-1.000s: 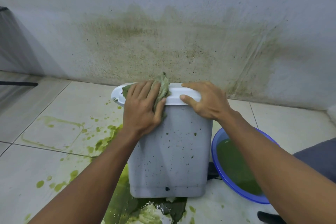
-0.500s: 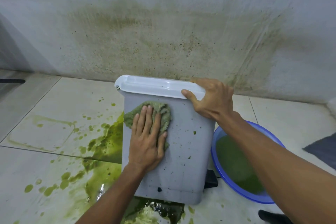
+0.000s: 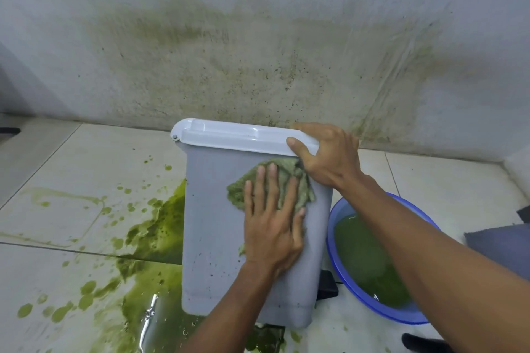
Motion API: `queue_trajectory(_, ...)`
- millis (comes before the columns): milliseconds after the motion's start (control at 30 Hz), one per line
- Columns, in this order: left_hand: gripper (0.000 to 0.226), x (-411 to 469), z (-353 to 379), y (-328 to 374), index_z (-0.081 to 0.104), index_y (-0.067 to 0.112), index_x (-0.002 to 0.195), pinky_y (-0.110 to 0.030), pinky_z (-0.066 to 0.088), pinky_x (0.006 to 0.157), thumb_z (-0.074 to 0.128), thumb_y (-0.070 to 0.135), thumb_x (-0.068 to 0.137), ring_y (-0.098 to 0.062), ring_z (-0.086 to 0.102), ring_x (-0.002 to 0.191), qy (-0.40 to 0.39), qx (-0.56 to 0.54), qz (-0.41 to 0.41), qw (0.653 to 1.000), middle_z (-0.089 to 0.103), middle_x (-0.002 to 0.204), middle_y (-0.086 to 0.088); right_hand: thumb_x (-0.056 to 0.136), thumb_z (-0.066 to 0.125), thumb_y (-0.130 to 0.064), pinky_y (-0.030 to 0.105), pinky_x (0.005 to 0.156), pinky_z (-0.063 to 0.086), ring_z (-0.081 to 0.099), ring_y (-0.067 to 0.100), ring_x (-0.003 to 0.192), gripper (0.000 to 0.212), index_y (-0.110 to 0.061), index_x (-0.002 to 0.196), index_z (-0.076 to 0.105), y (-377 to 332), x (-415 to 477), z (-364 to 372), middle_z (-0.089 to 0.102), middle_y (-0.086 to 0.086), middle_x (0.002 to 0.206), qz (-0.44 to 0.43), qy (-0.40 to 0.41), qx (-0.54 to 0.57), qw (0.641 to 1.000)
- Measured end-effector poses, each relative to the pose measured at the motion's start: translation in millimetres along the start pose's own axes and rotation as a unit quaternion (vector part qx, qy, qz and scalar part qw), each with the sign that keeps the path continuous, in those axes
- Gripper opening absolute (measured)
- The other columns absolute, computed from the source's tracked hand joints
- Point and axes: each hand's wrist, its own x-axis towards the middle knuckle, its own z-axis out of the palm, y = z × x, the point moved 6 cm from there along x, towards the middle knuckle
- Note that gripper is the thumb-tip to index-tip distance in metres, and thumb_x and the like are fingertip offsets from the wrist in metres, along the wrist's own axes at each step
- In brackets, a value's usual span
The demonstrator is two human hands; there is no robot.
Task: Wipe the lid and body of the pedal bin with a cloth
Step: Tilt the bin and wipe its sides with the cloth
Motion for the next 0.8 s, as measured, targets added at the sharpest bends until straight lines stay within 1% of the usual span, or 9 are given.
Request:
queue_trajectory(67,0.061,-10,-6,-16,0.037,0.017,0.156,-0.055,0.017,0.126,0.049,0.037,0.099,-0.035,0.018,0.156,-0.002,0.009,0.031,0.999,0.02,0.167,-0.019,0.084,0.047,-0.063,0.04,0.071,0.053,0.067,0.027,0.088,0.049,-0.028,0.104,0.074,1,1,0,0.075,-0.003,0.093,-0.004,-0.005,0.016,1.0)
queue_trajectory(200,0.068,-2,-29,-78,0.036,0.01,0.156,-0.058,0.012,0.126,0.047,0.044,0.098,-0.041,0.01,0.156,0.038,0.037,-0.119,0.991,0.015,0.167,-0.026,0.081,0.047,-0.063,0.042,0.081,0.053,0.068,0.024,0.095,0.05,-0.034,0.112,0.073,4,3,-1,0.075,-0.007,0.102,0.005,-0.027,0.043,0.999)
queue_trajectory(300,0.074,18,-25,-67,0.025,0.01,0.161,-0.061,0.004,0.125,0.043,0.047,0.099,-0.044,0.001,0.156,0.032,0.037,-0.179,0.983,0.008,0.168,-0.027,0.08,0.055,-0.058,0.044,0.086,0.053,0.069,0.024,0.099,0.045,-0.033,0.113,0.073,5,4,0,0.076,-0.007,0.106,0.009,-0.039,0.057,0.998)
queue_trajectory(367,0.072,19,-14,-34,0.025,0.012,0.161,-0.062,0.003,0.125,0.044,0.044,0.1,-0.045,0.002,0.156,0.013,0.023,-0.135,0.991,0.007,0.168,-0.027,0.08,0.059,-0.056,0.043,0.085,0.054,0.069,0.024,0.099,0.042,-0.033,0.112,0.073,5,4,-1,0.076,-0.007,0.106,0.009,-0.035,0.064,0.997)
queue_trajectory(433,0.067,5,-3,-5,0.03,0.016,0.159,-0.061,0.008,0.125,0.047,0.041,0.099,-0.043,0.008,0.156,-0.016,0.021,-0.037,0.999,0.013,0.167,-0.024,0.079,0.059,-0.058,0.04,0.082,0.055,0.07,0.022,0.097,0.044,-0.032,0.111,0.074,5,2,-2,0.076,-0.007,0.106,0.004,-0.027,0.073,0.997)
queue_trajectory(533,0.064,-8,-5,-19,0.038,0.015,0.156,-0.055,0.014,0.126,0.048,0.039,0.097,-0.037,0.016,0.156,-0.016,0.03,0.045,0.998,0.021,0.167,-0.02,0.079,0.061,-0.058,0.038,0.081,0.055,0.07,0.021,0.098,0.046,-0.03,0.112,0.075,5,2,-3,0.076,-0.006,0.108,0.002,-0.026,0.081,0.996)
queue_trajectory(600,0.063,-7,-18,-53,0.04,0.012,0.155,-0.054,0.016,0.126,0.046,0.039,0.098,-0.036,0.018,0.156,0.011,0.044,-0.01,0.999,0.025,0.165,-0.021,0.079,0.063,-0.054,0.039,0.084,0.055,0.07,0.02,0.1,0.042,-0.031,0.111,0.075,5,3,-2,0.075,-0.007,0.109,0.009,-0.029,0.082,0.996)
queue_trajectory(700,0.064,-1,-33,-91,0.04,0.006,0.155,-0.058,0.013,0.125,0.044,0.038,0.099,-0.039,0.014,0.156,0.052,0.053,-0.163,0.984,0.021,0.166,-0.022,0.079,0.063,-0.054,0.042,0.089,0.054,0.069,0.018,0.103,0.042,-0.031,0.111,0.075,4,2,0,0.075,-0.009,0.111,0.018,-0.03,0.087,0.996)
queue_trajectory(800,0.065,10,-25,-63,0.037,0.008,0.157,-0.059,0.006,0.126,0.045,0.038,0.099,-0.04,0.007,0.157,0.055,0.034,-0.213,0.975,0.013,0.169,-0.022,0.078,0.057,-0.059,0.043,0.089,0.054,0.069,0.017,0.104,0.047,-0.032,0.112,0.075,6,2,-1,0.075,-0.009,0.112,0.024,-0.029,0.094,0.995)
